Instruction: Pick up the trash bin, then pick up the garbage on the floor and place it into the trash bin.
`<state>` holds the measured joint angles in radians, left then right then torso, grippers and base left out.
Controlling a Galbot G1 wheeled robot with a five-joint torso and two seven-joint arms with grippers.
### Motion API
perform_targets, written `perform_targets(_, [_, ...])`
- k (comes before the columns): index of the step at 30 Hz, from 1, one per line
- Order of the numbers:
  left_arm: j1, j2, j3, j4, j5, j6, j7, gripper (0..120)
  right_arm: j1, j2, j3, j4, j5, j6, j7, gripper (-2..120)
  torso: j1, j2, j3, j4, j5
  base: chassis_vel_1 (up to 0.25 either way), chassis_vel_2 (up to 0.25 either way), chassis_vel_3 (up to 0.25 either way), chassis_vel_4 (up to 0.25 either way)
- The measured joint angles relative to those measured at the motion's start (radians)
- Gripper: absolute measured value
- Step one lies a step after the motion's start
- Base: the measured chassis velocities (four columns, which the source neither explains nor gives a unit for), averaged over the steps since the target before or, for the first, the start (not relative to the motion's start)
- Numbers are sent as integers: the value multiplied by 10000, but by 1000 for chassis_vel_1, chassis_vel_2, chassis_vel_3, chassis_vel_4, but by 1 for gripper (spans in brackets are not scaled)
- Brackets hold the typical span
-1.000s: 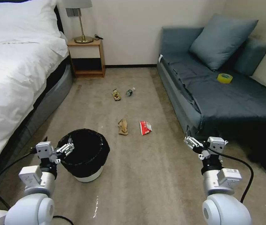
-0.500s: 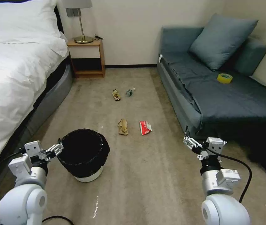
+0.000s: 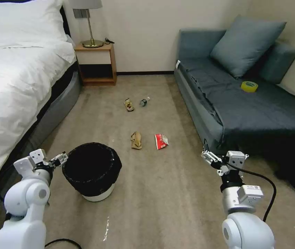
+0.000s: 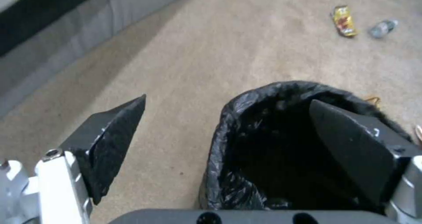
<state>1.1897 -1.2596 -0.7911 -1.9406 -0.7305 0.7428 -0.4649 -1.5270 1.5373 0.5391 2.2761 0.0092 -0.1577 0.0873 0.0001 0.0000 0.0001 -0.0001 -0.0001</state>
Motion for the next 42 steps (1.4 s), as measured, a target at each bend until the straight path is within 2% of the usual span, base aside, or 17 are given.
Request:
perform_targets(3, [-121, 180, 34, 592, -297, -17, -206, 100, 64, 1, -48, -74, -5, -8, -28, 100, 0, 0, 0, 2, 0, 0, 0, 0, 0])
perform_targets(8, [-212, 285, 91, 1072, -502, -25, -278, 100, 87, 11, -75, -114, -20, -8, -35, 100, 0, 0, 0, 2, 0, 0, 0, 0, 0])
perform_targets(11, [-397, 376, 255, 1671, -892, -41, -329, 100, 140, 35, -88, -137, -36, -8, -39, 100, 0, 0, 0, 2, -1, 0, 0, 0, 0])
perform_targets(18, [-626, 400, 435, 2021, -1253, -53, -429, 99, 256, 42, -160, -211, -47, -21, -67, 100, 0, 0, 0, 1, 1, 0, 0, 0, 0])
perform_targets(27, [-992, 576, 712, 2915, -1729, -64, -573, 99, 396, 30, -157, -320, -53, -2, -72, 100, 0, 0, 0, 1, 0, 0, 0, 0, 0])
perform_targets(33, [-1159, 553, 881, 3158, -1918, -70, -574, 99, 424, 46, -164, -365, -67, 15, -72, 100, 0, 0, 0, 1, 1, 0, 0, 0, 0])
perform_targets(37, [-1297, 552, 1060, 3293, -2048, -80, -613, 97, 422, 43, -147, -375, -71, 45, -72, 100, 0, 0, -1, 2, 2, 0, 0, 0, 0])
perform_targets(39, [-1396, 552, 1167, 3388, -2132, -95, -680, 93, 423, 40, -126, -380, -72, 59, -69, 100, -1, 1, -2, 2, 6, 0, 0, 0, 0])
perform_targets(41, [-1499, 539, 1270, 3524, -2140, -134, -719, 81, 430, 38, -110, -386, -72, 71, -62, 100, -1, 1, -2, 3, 10, 0, 0, 0, 0])
perform_targets(42, [-1499, 539, 1270, 3524, -2140, -134, -719, 81, 430, 38, -110, -386, -72, 71, -62, 100, -1, 1, -2, 3, 10, 0, 0, 0, 0])
